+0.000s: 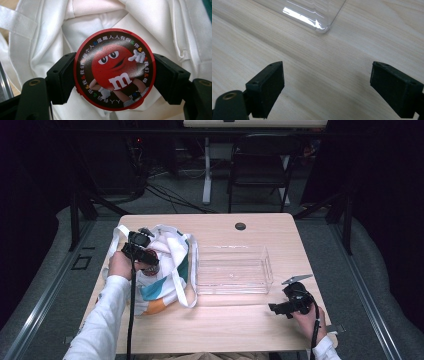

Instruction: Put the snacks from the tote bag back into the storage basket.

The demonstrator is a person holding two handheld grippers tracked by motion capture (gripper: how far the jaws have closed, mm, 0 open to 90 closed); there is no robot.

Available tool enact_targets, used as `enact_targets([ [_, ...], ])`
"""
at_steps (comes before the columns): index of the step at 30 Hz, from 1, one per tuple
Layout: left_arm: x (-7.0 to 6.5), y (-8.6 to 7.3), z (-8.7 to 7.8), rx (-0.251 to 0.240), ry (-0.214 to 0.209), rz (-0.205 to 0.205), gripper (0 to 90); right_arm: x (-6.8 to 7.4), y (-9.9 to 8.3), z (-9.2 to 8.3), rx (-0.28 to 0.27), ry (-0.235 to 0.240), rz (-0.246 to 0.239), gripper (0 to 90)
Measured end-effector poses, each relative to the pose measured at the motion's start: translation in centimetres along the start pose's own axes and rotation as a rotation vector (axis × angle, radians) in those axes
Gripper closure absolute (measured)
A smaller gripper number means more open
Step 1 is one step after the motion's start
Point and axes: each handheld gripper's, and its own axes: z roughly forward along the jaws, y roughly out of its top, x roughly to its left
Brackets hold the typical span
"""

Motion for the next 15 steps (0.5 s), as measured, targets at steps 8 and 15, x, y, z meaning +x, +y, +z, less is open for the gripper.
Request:
enact_targets([
  [8, 0.0, 0.3, -1.0, -0.007, -0.011, 0.005, 26.0, 0.0, 0.0, -0.1, 0.0, -0.002, 0.002, 11.7],
  [15, 0.0, 0.5, -1.7, -0.019, -0.014, 0.009, 26.0, 0.0, 0.0, 0.0, -0.002, -0.003, 0.0, 11.6],
])
